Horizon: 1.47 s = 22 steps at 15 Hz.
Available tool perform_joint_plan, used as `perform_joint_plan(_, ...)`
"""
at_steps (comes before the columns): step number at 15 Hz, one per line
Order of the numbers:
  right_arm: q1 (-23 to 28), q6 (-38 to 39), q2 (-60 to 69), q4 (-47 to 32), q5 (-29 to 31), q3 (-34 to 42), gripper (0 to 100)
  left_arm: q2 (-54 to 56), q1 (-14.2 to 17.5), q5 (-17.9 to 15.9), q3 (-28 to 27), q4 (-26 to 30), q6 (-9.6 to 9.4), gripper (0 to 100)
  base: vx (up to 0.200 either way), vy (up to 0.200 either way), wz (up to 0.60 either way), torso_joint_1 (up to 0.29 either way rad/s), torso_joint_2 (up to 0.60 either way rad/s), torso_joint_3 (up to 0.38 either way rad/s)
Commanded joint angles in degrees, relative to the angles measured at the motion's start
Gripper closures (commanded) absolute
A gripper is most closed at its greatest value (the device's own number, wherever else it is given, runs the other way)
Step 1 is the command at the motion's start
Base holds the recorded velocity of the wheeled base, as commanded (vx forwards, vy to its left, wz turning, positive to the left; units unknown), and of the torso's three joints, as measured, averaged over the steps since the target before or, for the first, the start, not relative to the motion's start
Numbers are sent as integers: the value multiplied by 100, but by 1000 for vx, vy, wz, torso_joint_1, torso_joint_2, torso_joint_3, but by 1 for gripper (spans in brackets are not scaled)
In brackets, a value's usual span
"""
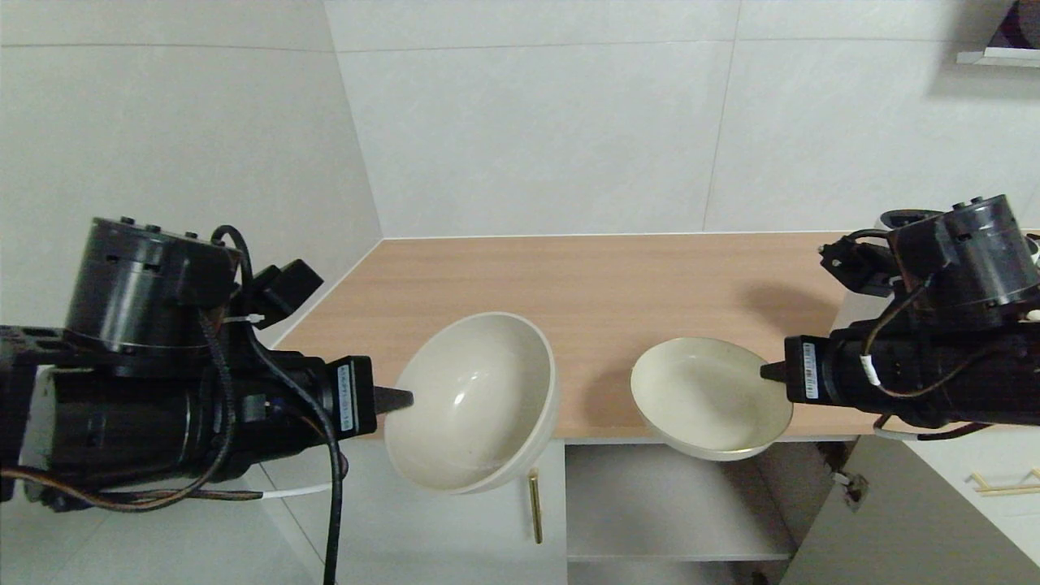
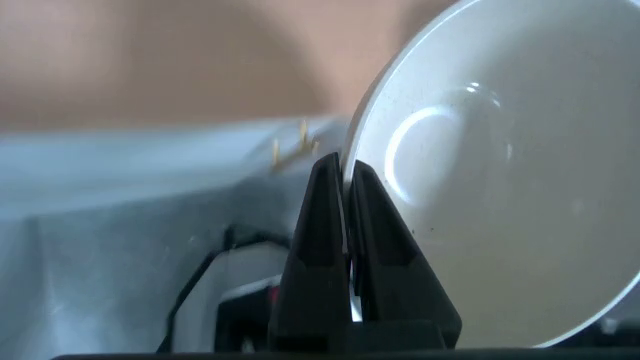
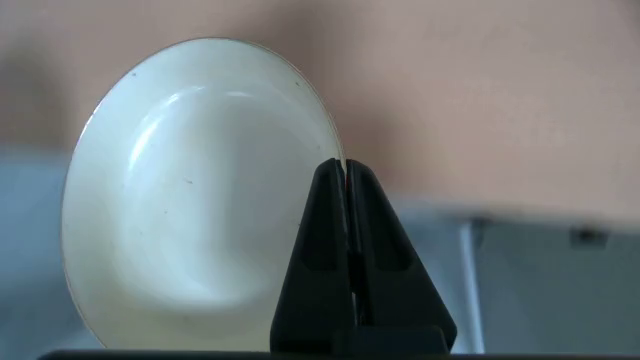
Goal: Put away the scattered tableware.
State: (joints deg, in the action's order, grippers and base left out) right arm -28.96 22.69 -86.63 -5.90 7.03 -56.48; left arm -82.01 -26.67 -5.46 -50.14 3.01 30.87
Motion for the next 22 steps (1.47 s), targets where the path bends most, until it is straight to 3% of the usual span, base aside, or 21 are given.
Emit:
perform_joint_plan(1,22,-1,427,-25,-35,84,100,255,4,1,83,-2,-2,100,0,0,0,0,0,0)
perform_joint_plan(7,181,-27,577,-8,-62,137,100,-26,-5,10,66,-29,-2,100,0,0,0,0,0,0)
perform_joint_plan(12,181,-168,568,10,-71,269,100,-79,-5,28,57,-29,-2,100,-200,0,0,7,5,0)
perform_joint_plan(22,181,-168,304,10,-62,295,100,-96,-13,28,66,-29,-2,100,0,0,0,0,0,0)
